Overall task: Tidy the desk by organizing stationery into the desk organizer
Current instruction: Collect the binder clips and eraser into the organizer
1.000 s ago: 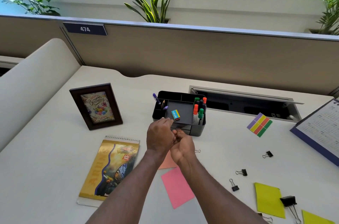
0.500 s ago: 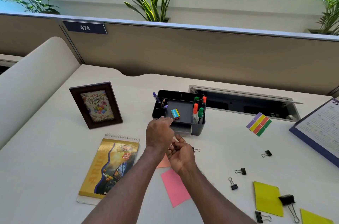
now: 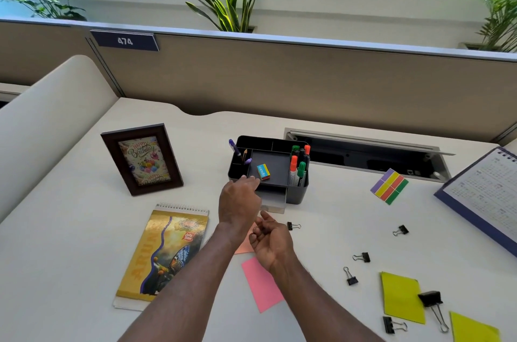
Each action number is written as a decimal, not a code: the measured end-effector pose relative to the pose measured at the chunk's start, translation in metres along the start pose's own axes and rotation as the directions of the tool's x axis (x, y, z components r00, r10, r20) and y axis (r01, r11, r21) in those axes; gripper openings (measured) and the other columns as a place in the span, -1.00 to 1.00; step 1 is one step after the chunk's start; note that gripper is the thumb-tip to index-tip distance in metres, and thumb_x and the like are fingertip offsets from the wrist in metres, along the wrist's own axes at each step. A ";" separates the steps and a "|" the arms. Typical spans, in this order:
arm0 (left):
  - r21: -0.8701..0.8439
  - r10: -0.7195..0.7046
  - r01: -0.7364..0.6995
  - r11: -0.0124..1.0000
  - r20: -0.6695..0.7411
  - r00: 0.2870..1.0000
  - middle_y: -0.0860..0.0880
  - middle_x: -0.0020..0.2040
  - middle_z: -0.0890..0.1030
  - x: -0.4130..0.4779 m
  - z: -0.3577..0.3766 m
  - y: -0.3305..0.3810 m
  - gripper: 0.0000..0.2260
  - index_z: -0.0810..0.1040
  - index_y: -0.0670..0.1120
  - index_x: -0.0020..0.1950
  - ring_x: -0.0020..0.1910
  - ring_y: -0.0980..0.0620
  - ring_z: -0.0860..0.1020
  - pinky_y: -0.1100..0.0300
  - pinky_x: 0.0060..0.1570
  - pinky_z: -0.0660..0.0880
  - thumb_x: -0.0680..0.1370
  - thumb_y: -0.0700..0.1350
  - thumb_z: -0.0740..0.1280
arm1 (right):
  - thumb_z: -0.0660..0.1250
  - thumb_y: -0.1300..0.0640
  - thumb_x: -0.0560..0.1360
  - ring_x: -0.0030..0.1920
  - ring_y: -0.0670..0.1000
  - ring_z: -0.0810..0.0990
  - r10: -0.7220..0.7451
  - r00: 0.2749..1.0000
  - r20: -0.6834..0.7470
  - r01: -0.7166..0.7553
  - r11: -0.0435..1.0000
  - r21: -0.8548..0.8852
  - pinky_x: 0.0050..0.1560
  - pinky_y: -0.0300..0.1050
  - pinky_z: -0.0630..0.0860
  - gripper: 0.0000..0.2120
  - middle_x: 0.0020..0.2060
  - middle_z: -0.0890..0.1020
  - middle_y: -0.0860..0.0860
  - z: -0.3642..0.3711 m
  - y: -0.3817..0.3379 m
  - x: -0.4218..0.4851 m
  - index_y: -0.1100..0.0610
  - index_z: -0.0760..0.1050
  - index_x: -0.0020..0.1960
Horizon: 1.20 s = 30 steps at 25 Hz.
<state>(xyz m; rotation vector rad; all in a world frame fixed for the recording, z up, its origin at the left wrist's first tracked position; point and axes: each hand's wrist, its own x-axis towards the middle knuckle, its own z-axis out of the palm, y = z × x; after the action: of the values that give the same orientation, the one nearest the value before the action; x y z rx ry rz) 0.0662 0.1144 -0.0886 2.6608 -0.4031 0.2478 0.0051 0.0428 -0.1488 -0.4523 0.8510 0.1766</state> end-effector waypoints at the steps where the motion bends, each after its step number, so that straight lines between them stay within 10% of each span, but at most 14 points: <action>1: 0.024 0.051 -0.051 0.998 -0.021 0.998 -0.14 -0.16 0.70 -0.001 0.000 0.000 -0.64 0.69 -0.20 -0.06 -0.13 -0.13 0.66 0.05 -0.16 0.62 0.26 -0.37 0.22 | 0.06 0.40 0.50 -0.48 -0.04 0.40 -0.004 1.000 -0.005 0.004 1.000 -0.023 -0.47 -0.23 0.39 -0.69 -0.30 0.55 0.10 -0.003 -0.002 -0.002 0.19 0.48 0.10; 8: 0.070 0.168 -0.162 0.984 -0.098 0.981 -0.18 0.14 0.64 -0.021 0.018 0.025 -0.52 0.61 -0.24 0.17 0.20 -0.14 0.58 -0.13 0.26 0.42 0.39 -0.22 0.05 | 0.16 0.31 0.51 -0.44 0.01 0.48 -0.224 0.974 0.031 0.213 0.863 -0.459 -0.42 -0.14 0.45 -0.78 -0.25 0.59 0.16 -0.030 -0.040 -0.026 0.24 0.53 0.08; 13: -0.078 0.287 -0.285 0.955 0.007 0.958 -0.22 0.20 0.60 -0.053 0.045 0.089 -0.50 0.57 -0.28 0.22 0.24 -0.15 0.55 -0.07 0.29 0.40 0.38 -0.22 0.03 | 0.25 0.21 0.46 -0.21 -0.07 0.60 -0.603 0.731 0.319 0.473 0.111 -0.874 -0.16 -0.13 0.53 -0.84 -0.21 0.69 -0.04 -0.078 -0.084 -0.050 0.08 0.62 -0.11; 17: -0.165 0.347 -0.331 0.929 0.079 0.934 -0.21 0.18 0.62 -0.085 0.067 0.125 -0.56 0.58 -0.25 0.20 0.20 -0.11 0.58 0.03 0.25 0.44 0.35 -0.31 0.21 | 0.27 0.26 0.46 -0.01 -0.01 0.58 -0.684 0.619 0.386 0.372 -0.177 -0.911 0.04 -0.14 0.49 -0.79 -0.03 0.65 0.02 -0.131 -0.113 -0.071 0.13 0.60 0.04; 24: -0.309 0.234 -0.104 0.945 0.422 0.876 -0.06 0.02 0.64 -0.145 0.097 0.205 -0.78 0.63 -0.09 0.07 0.05 -0.06 0.56 0.11 -0.01 0.49 0.52 -0.11 0.24 | 0.28 0.35 0.42 0.01 0.20 0.58 -0.870 0.450 0.201 0.096 -0.177 -0.980 -0.03 -0.03 0.49 -0.76 -0.01 0.61 0.17 -0.223 -0.156 -0.114 0.24 0.59 0.06; 30: -0.395 0.012 0.265 0.880 0.576 0.818 0.00 -0.49 0.33 -0.169 0.114 0.263 -0.69 0.29 -0.09 -0.45 -0.45 0.01 0.31 0.17 -0.49 0.16 0.44 -0.12 0.33 | 0.23 0.31 0.33 -0.01 0.25 0.58 -0.798 0.603 0.016 -0.018 -0.034 -0.999 -0.16 -0.08 0.42 -0.75 -0.10 0.65 0.23 -0.274 -0.176 -0.134 0.33 0.60 -0.06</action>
<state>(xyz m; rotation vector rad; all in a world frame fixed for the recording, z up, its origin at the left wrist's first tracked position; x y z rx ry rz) -0.1641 -0.1220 -0.1262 2.2174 -0.3911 -0.6330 -0.2120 -0.2343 -0.1491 -2.2796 1.0818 -0.0787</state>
